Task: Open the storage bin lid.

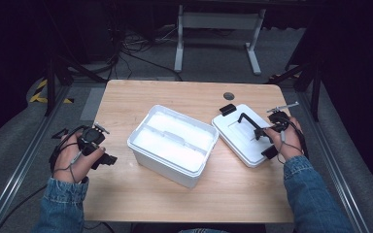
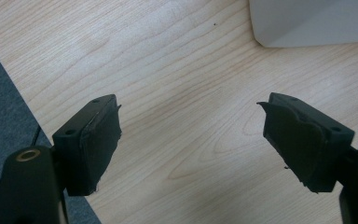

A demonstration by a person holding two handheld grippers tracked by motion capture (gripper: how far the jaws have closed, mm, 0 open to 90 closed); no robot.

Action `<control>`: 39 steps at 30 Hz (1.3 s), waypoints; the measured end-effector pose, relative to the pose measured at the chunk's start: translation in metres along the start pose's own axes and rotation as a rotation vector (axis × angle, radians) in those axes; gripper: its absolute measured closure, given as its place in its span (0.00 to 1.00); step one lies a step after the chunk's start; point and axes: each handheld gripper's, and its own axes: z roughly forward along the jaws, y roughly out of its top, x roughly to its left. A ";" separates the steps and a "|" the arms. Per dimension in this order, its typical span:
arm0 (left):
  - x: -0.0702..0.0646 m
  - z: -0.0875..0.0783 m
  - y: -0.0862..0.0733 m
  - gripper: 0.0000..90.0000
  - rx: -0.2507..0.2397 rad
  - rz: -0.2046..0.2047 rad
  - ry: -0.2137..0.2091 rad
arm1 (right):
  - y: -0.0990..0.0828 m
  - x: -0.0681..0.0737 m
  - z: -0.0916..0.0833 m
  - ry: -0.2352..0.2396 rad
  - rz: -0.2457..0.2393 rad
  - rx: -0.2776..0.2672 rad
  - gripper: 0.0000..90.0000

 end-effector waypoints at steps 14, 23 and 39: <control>-0.001 0.000 0.001 0.22 0.005 0.004 -0.008 | -0.002 -0.002 -0.002 -0.070 0.012 -0.037 0.69; 0.000 0.000 -0.004 0.22 0.008 0.005 0.002 | -0.001 0.012 -0.022 -0.098 -0.035 -0.111 0.64; -0.002 -0.004 -0.016 0.22 -0.002 -0.002 0.008 | -0.012 0.073 -0.066 0.037 -0.164 -0.173 0.60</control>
